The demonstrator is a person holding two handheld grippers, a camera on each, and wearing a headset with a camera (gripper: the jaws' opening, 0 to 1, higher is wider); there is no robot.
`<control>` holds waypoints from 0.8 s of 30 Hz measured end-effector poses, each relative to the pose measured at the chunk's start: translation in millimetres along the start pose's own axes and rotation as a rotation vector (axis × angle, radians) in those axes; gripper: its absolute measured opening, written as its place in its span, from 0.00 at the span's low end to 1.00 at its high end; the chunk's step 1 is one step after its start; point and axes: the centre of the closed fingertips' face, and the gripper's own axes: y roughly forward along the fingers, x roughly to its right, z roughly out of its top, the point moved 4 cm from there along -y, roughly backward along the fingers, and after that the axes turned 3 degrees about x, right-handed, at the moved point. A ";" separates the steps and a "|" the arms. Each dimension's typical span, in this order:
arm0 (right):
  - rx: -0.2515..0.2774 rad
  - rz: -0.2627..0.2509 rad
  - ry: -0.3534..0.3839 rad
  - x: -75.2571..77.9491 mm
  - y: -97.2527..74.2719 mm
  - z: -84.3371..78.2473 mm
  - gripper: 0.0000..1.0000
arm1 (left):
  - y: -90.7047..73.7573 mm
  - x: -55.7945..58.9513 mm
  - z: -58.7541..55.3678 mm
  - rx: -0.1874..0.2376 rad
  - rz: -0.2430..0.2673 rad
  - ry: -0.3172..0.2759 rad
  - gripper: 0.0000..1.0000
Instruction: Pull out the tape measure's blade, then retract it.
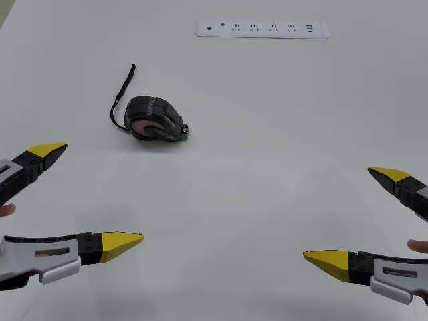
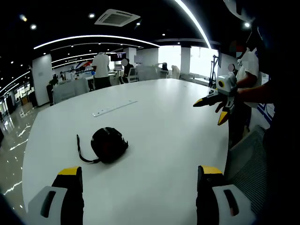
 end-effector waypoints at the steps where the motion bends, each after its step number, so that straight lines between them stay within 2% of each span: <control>1: -0.001 0.002 -0.001 -0.2 0.5 0.1 0.99 | 0.2 0.3 0.4 0.000 -0.002 0.002 0.99; 18: -0.007 0.002 0.000 1.4 -0.3 -2.3 0.98 | 1.4 0.9 0.0 -0.009 -0.006 0.011 0.99; 24: -0.021 0.020 -0.012 0.2 1.2 -2.3 0.97 | 2.5 -0.8 1.4 -0.020 -0.014 0.031 0.98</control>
